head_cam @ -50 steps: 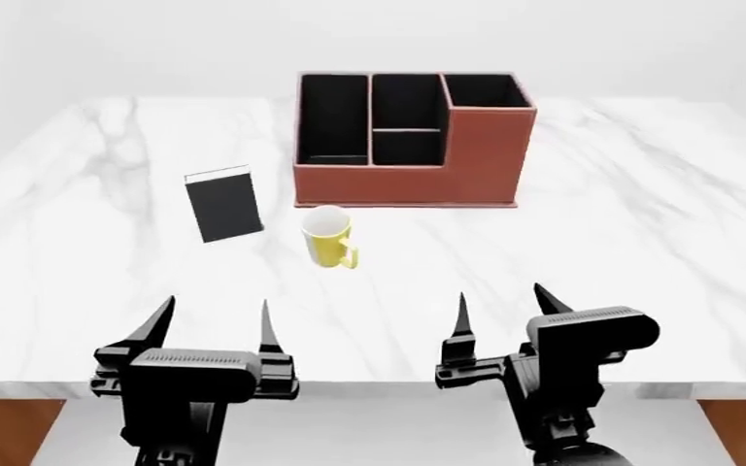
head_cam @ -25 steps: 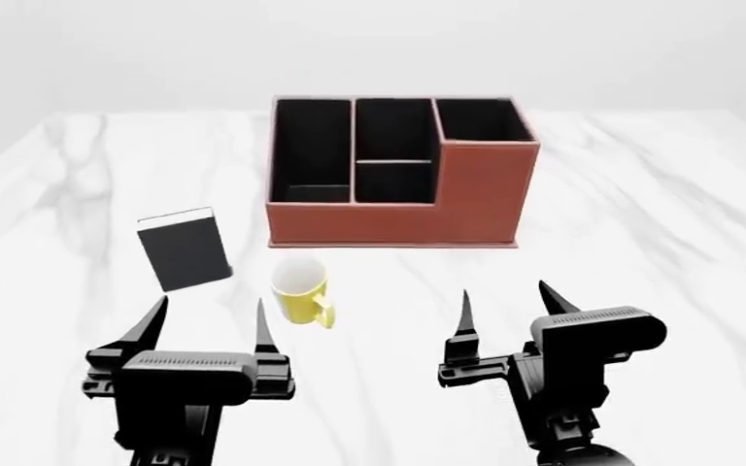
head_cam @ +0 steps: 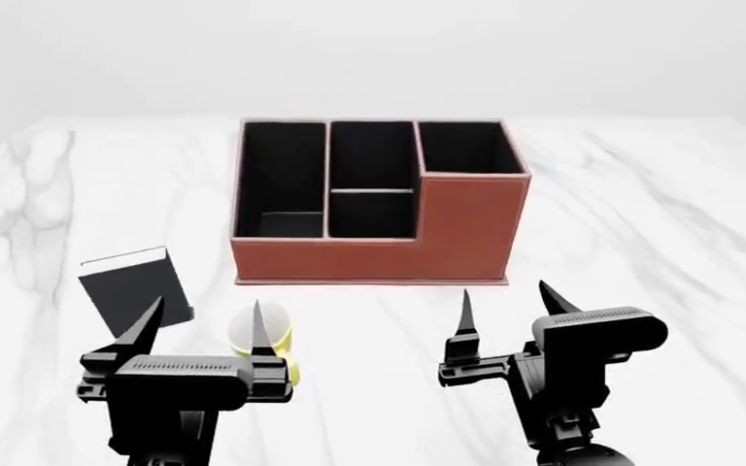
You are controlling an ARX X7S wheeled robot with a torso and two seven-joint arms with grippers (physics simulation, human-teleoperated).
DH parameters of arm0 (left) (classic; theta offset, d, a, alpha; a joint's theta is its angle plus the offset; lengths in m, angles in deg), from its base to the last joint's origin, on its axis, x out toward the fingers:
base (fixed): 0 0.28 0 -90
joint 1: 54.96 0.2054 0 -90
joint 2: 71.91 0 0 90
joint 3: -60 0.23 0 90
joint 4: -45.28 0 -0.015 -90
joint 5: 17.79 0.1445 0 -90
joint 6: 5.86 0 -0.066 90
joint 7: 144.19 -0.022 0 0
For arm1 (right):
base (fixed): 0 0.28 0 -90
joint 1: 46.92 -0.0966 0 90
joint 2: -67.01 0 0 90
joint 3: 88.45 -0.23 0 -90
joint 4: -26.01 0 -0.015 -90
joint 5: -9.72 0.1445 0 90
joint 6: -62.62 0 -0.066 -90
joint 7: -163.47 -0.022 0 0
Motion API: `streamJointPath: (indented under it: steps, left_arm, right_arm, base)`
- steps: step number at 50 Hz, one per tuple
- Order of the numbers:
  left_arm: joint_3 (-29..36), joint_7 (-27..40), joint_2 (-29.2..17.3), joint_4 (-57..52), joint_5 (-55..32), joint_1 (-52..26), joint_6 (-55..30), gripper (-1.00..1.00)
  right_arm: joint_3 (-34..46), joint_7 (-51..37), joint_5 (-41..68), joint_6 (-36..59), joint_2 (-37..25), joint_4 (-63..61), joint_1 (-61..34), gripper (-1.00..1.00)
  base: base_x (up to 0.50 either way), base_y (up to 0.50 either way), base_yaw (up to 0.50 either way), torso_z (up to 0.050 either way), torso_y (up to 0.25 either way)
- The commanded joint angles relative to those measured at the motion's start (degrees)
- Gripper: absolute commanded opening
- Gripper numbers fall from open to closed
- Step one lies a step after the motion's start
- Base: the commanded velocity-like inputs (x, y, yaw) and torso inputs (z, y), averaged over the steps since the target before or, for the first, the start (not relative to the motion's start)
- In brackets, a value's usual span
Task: Pick up the yellow and white mug and place it to the right of the caddy.
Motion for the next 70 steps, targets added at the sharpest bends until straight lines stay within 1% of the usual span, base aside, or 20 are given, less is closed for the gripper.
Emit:
streamJointPath:
  steps: [1,17,26,30,39,49,65,70]
  left_arm:
    - [0.2,0.6,-0.6,-0.4,-0.4,0.3,-0.1,1.00]
    - [0.1,1.5,-1.1,-1.3,-1.2,0.5,-0.4,1.00]
    - [-0.6,2.8,-1.5,-2.8,-1.0,0.6,-0.9,1.00]
    - [-1.3,3.6,-1.9,-4.5,-0.9,1.1,-1.7,1.00]
    - [-3.0,5.2,-2.5,-8.4,-0.9,2.4,-3.2,1.00]
    - [-4.5,6.6,-2.9,-9.8,-1.1,3.2,-4.1,1.00]
    - [-5.5,7.5,-3.2,-9.6,-2.1,3.7,-3.5,1.00]
    - [-5.3,7.6,-3.4,-9.5,-2.1,3.7,-3.3,1.00]
  right_arm:
    - [0.2,-0.4,0.7,0.1,-0.1,0.2,-0.1,1.00]
    - [1.0,-0.9,0.9,0.1,-0.6,0.3,-0.2,1.00]
    - [2.5,2.0,3.4,2.8,-1.7,-1.0,-1.5,1.00]
    - [4.0,5.8,6.6,4.8,-2.8,-3.5,-2.1,1.00]
    - [6.5,8.9,9.7,8.0,-3.7,-6.2,-3.2,1.00]
    - [10.3,11.2,11.1,11.2,-4.6,-7.3,-4.3,1.00]
    - [9.5,15.0,19.5,15.5,-4.1,-8.6,-4.3,1.00]
    - [9.8,15.6,20.6,15.5,-3.9,-7.7,-4.4,1.00]
  base:
    - [0.00,0.00,0.00,0.000,0.000]
    - [0.00,0.00,0.00,0.000,0.000]
    - [0.00,0.00,0.00,0.000,0.000]
    - [0.00,0.00,0.00,0.000,0.000]
    - [0.00,0.00,0.00,0.000,0.000]
    - [0.00,0.00,0.00,0.000,0.000]
    - [0.00,0.00,0.00,0.000,0.000]
    - [0.00,0.00,0.00,0.000,0.000]
